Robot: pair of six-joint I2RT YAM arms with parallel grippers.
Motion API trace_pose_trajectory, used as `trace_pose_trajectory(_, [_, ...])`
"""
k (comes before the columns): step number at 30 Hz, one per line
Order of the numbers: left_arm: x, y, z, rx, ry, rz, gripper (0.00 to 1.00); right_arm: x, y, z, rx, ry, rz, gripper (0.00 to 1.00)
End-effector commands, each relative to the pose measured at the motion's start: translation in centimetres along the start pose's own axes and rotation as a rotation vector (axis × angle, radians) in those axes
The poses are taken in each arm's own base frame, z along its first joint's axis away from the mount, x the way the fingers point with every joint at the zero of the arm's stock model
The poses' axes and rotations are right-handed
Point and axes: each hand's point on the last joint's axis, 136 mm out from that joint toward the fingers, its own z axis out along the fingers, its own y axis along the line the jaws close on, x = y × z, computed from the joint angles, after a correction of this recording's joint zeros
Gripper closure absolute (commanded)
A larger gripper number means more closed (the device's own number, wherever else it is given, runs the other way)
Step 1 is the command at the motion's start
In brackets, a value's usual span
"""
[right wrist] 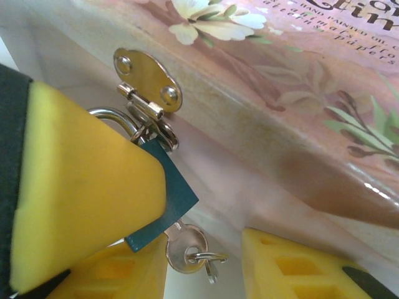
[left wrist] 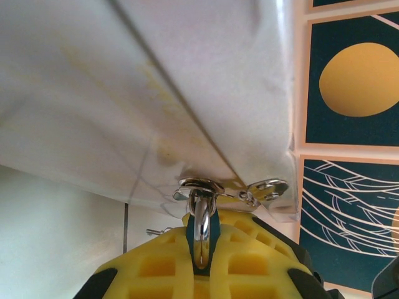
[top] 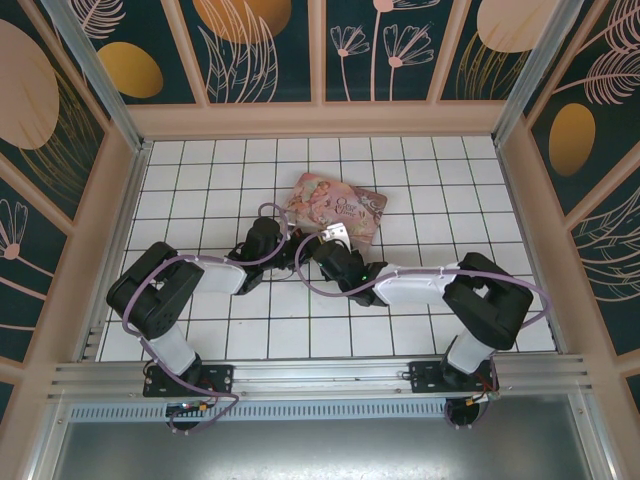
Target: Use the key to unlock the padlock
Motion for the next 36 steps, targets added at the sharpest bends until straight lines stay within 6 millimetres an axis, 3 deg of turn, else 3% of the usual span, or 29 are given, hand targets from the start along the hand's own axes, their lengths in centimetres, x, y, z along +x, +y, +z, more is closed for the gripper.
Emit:
trace_pose_trajectory(1, [0.0,-2.7,0.3,0.082,0.017,0.047,1.0,-0.8,-0.8,0.1,0.041,-0.013,-0.008,0.66])
trace_pose_trajectory(15, [0.2,-2.4,0.2,0.078,0.022,0.047,1.0,-2.3,-2.0,0.4,0.063,-0.029,0.023,0.85])
trace_pose_trajectory(19, [0.2,-2.4,0.2,0.078,0.023,0.047,1.0,-2.8,-2.2,0.5,0.038,-0.032,0.052,0.98])
trace_pose_trajectory(23, [0.3,-2.0,0.1,0.071,0.025,0.044,1.0,-3.7,-1.8,-0.1,-0.074,-0.051,0.134,1.0])
trace_pose_trajectory(31, [0.5,-1.7,-0.1,0.068,0.023,0.039,1.0,-5.5,1.2,-2.6,-0.506,-0.063,0.341,1.0])
trace_pose_trajectory(36, [0.4,-1.7,0.0,0.067,0.02,0.038,1.0,-5.6,1.7,-2.7,-0.557,-0.046,0.376,1.0])
